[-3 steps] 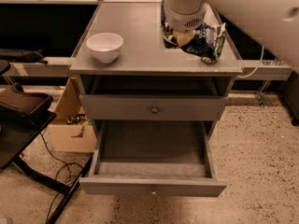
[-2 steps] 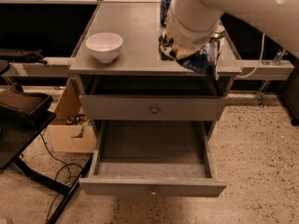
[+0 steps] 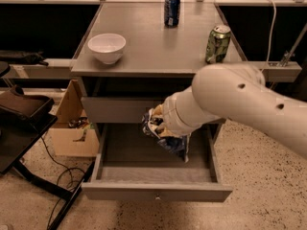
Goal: Place blue chip bag into middle drawer
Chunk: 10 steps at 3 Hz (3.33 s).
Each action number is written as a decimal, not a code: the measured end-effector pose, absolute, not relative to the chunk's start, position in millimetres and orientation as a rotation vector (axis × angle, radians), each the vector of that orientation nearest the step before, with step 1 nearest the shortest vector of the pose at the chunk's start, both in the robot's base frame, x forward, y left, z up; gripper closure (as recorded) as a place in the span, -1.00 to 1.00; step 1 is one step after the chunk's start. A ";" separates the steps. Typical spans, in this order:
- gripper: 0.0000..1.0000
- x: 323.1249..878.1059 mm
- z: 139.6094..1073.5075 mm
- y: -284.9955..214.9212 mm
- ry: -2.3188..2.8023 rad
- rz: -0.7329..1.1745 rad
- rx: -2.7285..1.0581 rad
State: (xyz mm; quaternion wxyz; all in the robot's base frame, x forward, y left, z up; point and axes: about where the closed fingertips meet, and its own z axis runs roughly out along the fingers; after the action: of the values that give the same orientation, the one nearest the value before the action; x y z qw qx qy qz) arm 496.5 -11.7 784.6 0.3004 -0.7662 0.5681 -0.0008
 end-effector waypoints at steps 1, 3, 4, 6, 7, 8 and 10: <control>1.00 532.4 743.1 26.4 1.490 0.185 -1.831; 1.00 695.1 683.9 28.7 1.439 0.189 -1.469; 1.00 695.2 684.0 31.1 1.435 0.197 -1.471; 1.00 567.3 704.8 51.4 1.383 0.373 -1.564; 1.00 541.7 670.5 22.1 1.421 0.423 -1.565; 1.00 556.6 608.8 -19.4 1.476 0.436 -1.548; 1.00 617.2 501.7 -97.5 1.639 0.327 -1.447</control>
Offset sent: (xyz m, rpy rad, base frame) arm 0.3036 0.0569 -0.1895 0.7663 -0.0122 -0.2792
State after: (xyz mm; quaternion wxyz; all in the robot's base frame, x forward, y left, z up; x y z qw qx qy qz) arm 617.2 -97.5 501.7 0.4489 -0.5849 0.6625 0.1322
